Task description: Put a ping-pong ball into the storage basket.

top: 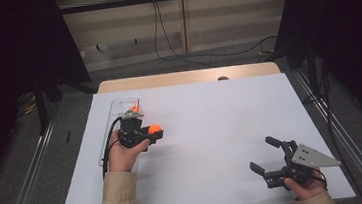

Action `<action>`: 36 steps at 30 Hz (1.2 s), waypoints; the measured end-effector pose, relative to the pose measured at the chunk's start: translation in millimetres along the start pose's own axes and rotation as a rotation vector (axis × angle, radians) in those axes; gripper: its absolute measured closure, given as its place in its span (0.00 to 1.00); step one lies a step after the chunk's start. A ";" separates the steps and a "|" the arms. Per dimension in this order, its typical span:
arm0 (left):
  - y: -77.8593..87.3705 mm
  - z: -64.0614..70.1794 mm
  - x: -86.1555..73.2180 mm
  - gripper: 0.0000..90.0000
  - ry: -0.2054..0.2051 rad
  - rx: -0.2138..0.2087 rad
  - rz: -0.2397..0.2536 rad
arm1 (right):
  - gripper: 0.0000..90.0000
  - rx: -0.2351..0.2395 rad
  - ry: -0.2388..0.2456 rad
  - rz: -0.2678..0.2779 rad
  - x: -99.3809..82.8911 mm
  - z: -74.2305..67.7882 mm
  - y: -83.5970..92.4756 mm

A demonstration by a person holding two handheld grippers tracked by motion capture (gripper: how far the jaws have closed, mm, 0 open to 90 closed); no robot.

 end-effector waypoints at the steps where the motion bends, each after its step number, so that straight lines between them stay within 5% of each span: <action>1: -0.2 0.2 0.2 0.57 0.006 0.004 0.005 | 0.02 0.001 0.000 0.000 0.0 0.0 0.0; 36: 3.1 -0.2 1.9 0.57 0.016 0.004 0.019 | 0.02 -0.002 0.002 0.000 -0.1 -0.2 -0.5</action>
Point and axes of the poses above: each handheld gripper's, and its own axes: y roughly backward along the jaws, x roughly out of its top, z roughly to its right, the point moved 6 cm from there along -y, roughly forward along the jaws, and after that the axes turned 13 degrees about z, right-handed, at the moved point
